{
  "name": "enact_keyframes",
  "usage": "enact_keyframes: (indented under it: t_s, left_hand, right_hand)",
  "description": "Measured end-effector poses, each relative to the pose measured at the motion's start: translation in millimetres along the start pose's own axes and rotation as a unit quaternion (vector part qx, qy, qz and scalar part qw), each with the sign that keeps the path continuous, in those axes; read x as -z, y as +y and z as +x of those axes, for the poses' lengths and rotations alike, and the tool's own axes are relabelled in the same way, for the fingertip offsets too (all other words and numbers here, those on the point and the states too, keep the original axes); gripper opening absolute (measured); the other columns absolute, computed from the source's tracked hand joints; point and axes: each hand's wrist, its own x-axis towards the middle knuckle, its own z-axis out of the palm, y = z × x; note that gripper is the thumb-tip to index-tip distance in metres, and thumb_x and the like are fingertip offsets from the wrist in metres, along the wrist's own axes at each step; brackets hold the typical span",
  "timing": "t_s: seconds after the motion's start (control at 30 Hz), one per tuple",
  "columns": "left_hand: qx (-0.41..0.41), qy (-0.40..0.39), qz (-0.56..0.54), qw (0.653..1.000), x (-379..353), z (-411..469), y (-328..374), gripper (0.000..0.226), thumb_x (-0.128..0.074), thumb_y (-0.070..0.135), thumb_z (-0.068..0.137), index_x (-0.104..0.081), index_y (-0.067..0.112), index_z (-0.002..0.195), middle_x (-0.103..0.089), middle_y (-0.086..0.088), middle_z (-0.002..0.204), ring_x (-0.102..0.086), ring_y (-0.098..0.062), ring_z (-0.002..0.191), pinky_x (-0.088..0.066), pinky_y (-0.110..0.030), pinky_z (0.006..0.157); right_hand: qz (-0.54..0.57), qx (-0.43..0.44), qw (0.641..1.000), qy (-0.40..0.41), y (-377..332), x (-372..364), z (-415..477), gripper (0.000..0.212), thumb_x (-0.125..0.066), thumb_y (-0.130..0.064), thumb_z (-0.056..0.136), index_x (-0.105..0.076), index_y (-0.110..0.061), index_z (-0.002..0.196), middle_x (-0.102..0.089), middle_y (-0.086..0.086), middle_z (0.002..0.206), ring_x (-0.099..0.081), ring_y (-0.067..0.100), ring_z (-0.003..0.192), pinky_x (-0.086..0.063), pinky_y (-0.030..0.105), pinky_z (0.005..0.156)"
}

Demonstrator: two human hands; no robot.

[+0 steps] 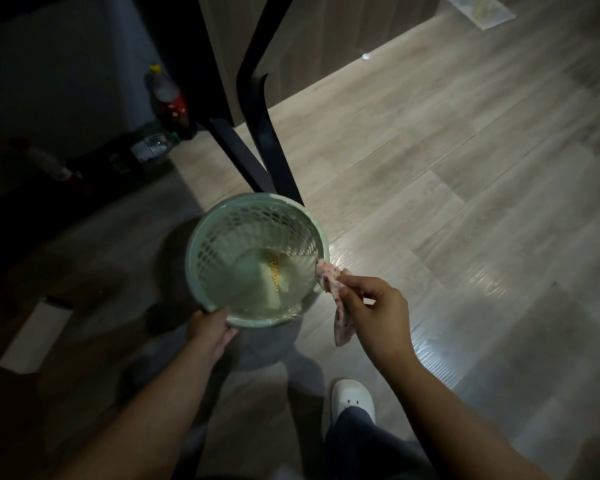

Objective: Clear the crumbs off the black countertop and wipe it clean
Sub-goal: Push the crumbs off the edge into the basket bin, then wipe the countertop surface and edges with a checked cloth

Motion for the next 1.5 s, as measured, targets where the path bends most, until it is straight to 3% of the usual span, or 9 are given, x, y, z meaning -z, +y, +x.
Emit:
enact_keyframes:
  t_s: [0.17,0.23,0.33,0.47,0.9,1.17,1.27,1.4,1.5]
  left_hand:
    - [0.002,0.007,0.05,0.999,4,11,-7,0.037,-0.052,0.004,0.093,-0.043,0.001,0.129,-0.053,-0.02,0.13,-0.054,-0.034,0.115,-0.047,-0.042,0.085]
    - [-0.036,0.033,0.156,0.987,7,4,-5,0.043,-0.062,0.019,0.09,-0.047,0.003,0.127,-0.054,-0.017,0.13,-0.055,-0.031,0.113,-0.047,-0.041,0.089]
    - [-0.156,0.087,0.382,0.907,17,-21,10,0.057,-0.069,0.031,0.083,-0.051,-0.002,0.125,-0.055,-0.024,0.128,-0.052,-0.037,0.118,-0.045,-0.039,0.095]
    - [-0.23,0.041,0.473,0.849,30,-78,33,0.045,-0.067,0.028,0.084,-0.054,0.003,0.119,-0.059,-0.022,0.122,-0.054,-0.038,0.113,-0.043,-0.037,0.09]
    - [-0.351,-0.148,0.5,0.778,56,-340,134,0.03,-0.066,0.011,0.083,-0.06,0.007,0.112,-0.065,-0.01,0.112,-0.061,-0.022,0.099,-0.043,-0.023,0.083]
    - [-0.356,-0.232,0.497,0.757,23,-443,204,0.017,-0.065,0.008,0.082,-0.062,0.016,0.097,-0.064,-0.001,0.096,-0.063,-0.017,0.094,-0.05,-0.03,0.087]
    - [-0.371,-0.224,0.477,0.764,-7,-477,222,0.016,-0.065,0.008,0.083,-0.061,0.02,0.093,-0.064,0.003,0.091,-0.063,-0.015,0.092,-0.049,-0.029,0.086]
    - [-0.417,-0.222,0.445,0.761,-57,-517,238,0.016,-0.065,0.014,0.083,-0.061,0.021,0.098,-0.064,0.001,0.097,-0.062,-0.012,0.089,-0.052,-0.031,0.085]
    - [-0.443,-0.216,0.418,0.763,-89,-544,249,0.015,-0.064,0.017,0.084,-0.061,0.024,0.096,-0.064,0.004,0.098,-0.062,-0.011,0.089,-0.052,-0.031,0.084]
  right_hand:
    - [0.006,0.002,1.0,0.0,-3,-3,-9,0.022,-0.062,-0.005,0.087,-0.075,-0.018,0.101,-0.069,-0.002,0.101,-0.063,0.011,0.094,-0.054,0.032,0.084]
    - [0.0,0.002,1.0,-0.002,-8,-1,-16,0.023,-0.062,-0.005,0.088,-0.075,-0.017,0.101,-0.069,-0.002,0.101,-0.063,0.01,0.094,-0.053,0.028,0.083]
    - [-0.004,-0.001,1.0,-0.005,-23,5,-33,0.023,-0.061,-0.004,0.088,-0.074,-0.017,0.102,-0.068,-0.003,0.1,-0.062,0.007,0.092,-0.05,0.015,0.077]
    - [0.005,-0.02,1.0,0.006,-57,25,-61,0.021,-0.062,-0.005,0.088,-0.074,-0.015,0.103,-0.068,-0.003,0.1,-0.061,0.002,0.088,-0.045,0.005,0.07]
    - [0.042,-0.046,0.993,0.103,-221,154,-176,0.017,-0.067,-0.01,0.086,-0.075,-0.018,0.099,-0.07,0.001,0.098,-0.065,0.017,0.092,-0.052,0.03,0.079]
    - [0.112,-0.041,0.985,0.124,-295,238,-184,0.018,-0.063,-0.012,0.089,-0.074,-0.019,0.102,-0.07,0.011,0.097,-0.066,0.037,0.085,-0.055,0.05,0.08]
    - [0.123,-0.025,0.985,0.117,-319,277,-166,0.019,-0.062,-0.011,0.089,-0.072,-0.017,0.103,-0.07,0.013,0.087,-0.068,0.036,0.075,-0.056,0.046,0.075]
    - [0.122,0.013,0.988,0.091,-351,333,-134,0.019,-0.058,-0.007,0.089,-0.071,-0.015,0.102,-0.065,0.017,0.06,-0.063,0.034,0.048,-0.051,0.023,0.051]
    - [0.119,0.043,0.989,0.077,-374,371,-110,0.021,-0.057,-0.005,0.09,-0.071,-0.014,0.103,-0.064,0.021,0.064,-0.062,0.035,0.044,-0.051,0.028,0.046]
